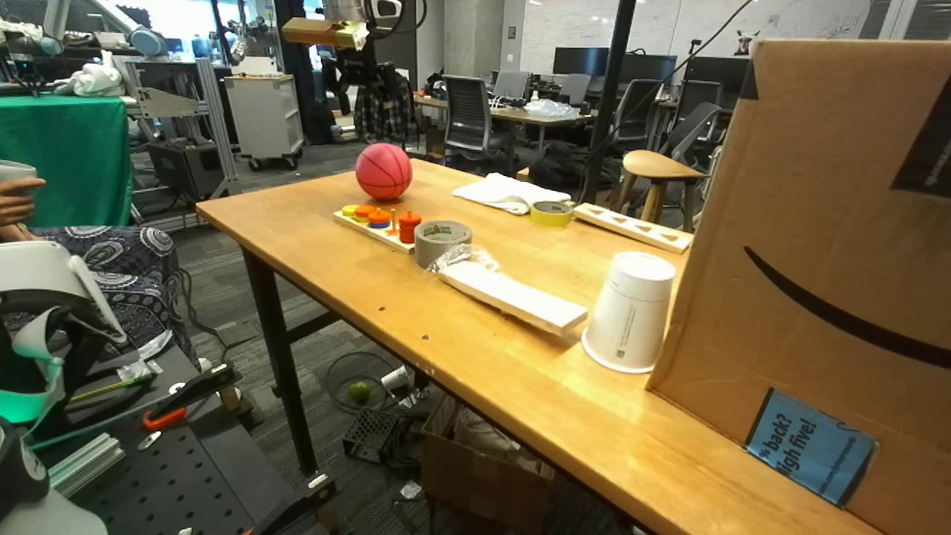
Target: Push the ball to the right
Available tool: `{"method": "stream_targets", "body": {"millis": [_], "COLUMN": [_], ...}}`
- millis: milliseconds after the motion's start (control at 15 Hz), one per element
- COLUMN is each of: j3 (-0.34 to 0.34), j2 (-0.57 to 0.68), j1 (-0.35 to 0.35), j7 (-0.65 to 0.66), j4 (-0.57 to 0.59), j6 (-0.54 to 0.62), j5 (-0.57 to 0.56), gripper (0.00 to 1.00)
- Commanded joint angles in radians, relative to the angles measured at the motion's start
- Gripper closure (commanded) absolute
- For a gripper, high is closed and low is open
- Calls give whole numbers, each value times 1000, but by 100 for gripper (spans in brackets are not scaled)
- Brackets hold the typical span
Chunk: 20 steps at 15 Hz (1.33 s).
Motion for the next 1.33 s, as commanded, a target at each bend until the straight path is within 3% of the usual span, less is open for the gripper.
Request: {"method": "stream_targets", "body": {"millis": [0,800,1267], "j3": [22,48,8], "j2": [27,147,269], "j1": [12,17,-1], "j7": [-86,-222,-191], "j4": [29,126,225], "j6": [23,66,43], "j5": [50,98,122], "gripper": [0,0,0]}}
